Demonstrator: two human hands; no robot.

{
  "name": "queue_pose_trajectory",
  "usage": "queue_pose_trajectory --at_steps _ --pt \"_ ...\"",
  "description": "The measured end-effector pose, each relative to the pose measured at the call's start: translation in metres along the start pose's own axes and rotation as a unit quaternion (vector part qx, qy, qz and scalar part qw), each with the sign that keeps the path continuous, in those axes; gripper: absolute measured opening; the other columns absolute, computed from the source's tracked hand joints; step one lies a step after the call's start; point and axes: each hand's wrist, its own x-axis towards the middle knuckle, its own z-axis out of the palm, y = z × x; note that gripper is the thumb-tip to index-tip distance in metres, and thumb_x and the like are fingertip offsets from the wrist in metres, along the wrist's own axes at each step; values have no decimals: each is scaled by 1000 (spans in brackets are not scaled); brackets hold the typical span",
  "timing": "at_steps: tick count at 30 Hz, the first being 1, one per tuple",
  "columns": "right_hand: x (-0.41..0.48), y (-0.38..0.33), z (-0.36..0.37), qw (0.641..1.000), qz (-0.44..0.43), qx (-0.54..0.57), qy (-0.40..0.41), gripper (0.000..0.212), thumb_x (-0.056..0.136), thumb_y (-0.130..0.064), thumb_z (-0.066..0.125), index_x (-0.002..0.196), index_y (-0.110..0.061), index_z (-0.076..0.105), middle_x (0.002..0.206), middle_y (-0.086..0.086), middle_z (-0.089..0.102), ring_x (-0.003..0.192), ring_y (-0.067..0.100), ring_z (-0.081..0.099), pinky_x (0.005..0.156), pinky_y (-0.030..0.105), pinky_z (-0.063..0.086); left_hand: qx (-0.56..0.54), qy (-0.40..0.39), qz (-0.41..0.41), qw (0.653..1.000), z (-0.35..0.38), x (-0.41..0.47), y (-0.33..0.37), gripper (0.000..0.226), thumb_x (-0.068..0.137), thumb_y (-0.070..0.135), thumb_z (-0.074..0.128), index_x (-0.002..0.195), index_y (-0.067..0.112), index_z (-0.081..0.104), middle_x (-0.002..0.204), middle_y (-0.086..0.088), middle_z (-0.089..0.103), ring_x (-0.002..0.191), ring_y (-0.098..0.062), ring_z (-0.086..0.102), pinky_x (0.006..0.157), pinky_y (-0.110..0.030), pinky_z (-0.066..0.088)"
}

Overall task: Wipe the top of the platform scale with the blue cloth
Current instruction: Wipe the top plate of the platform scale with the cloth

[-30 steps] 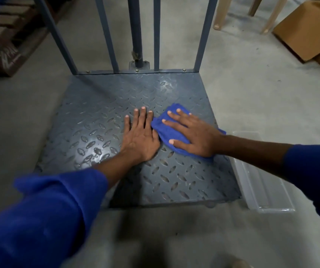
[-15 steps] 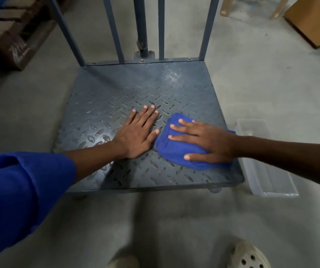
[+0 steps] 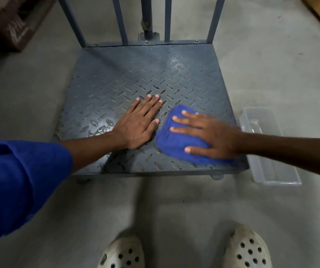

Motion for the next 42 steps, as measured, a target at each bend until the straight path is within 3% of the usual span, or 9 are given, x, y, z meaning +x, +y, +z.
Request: queue_pose_trajectory --at_steps 6,12,17,19,21,26,31,35,42 --pt "21 28 -4 956 281 -2 87 80 101 -73 28 165 -24 35 172 13 30 160 40 24 124 64 28 0 -10 -6 1000 -2 0 1 73 107 52 8 171 16 10 179 -5 5 165 -20 0 134 -42 -3" --pt "-6 -46 9 998 57 -2 24 65 109 -59 37 166 -31 29 176 -2 20 165 23 8 132 49 15 -1 12 -15 1000 0 -2 7 74 105 49 10 169 12 19 177 -8 14 165 -25 8 134 -46 4" --pt "-17 45 -9 958 274 -5 81 71 104 -63 34 165 -26 31 173 12 27 162 34 17 133 43 9 -4 6 -56 998 4 0 20 78 102 48 5 170 11 12 178 -8 6 165 -24 0 134 -45 -2" --pt "-11 42 -11 938 335 5 85 79 100 -66 28 165 -20 33 172 16 26 161 40 18 133 51 10 -1 14 -68 998 7 2 25 78 102 48 4 170 9 12 178 -10 7 165 -25 2 134 -46 -1" --pt "-2 3 -4 957 287 -6 51 77 102 -67 27 167 -25 29 175 9 20 163 35 13 130 58 17 3 21 -71 997 9 3 27 78 102 47 5 169 7 15 177 -12 11 165 -26 6 134 -47 1" --pt "-51 -71 9 995 102 -20 5 65 110 -53 40 168 -30 21 178 -2 11 165 22 0 133 50 10 3 66 -62 996 14 3 27 73 104 40 16 165 3 30 174 -16 24 162 -32 20 132 -53 13" --pt "-67 -5 -2 971 238 5 17 65 108 -57 33 167 -30 27 177 -3 14 165 24 5 129 55 21 13 48 -67 997 18 4 27 72 106 41 13 167 3 20 176 -15 16 164 -29 12 133 -50 7" --pt "-13 21 -8 937 348 19 24 79 96 -69 15 168 -36 20 178 -3 11 165 25 4 131 54 15 11 36 -78 996 19 11 31 76 104 44 10 168 3 17 177 -15 12 165 -28 7 134 -49 3" --pt "8 -35 20 974 220 -15 52 69 104 -58 30 166 -29 29 176 0 20 164 25 12 132 48 14 -3 24 -67 997 17 22 14 88 93 50 7 168 7 19 177 -9 12 165 -26 10 134 -47 4"
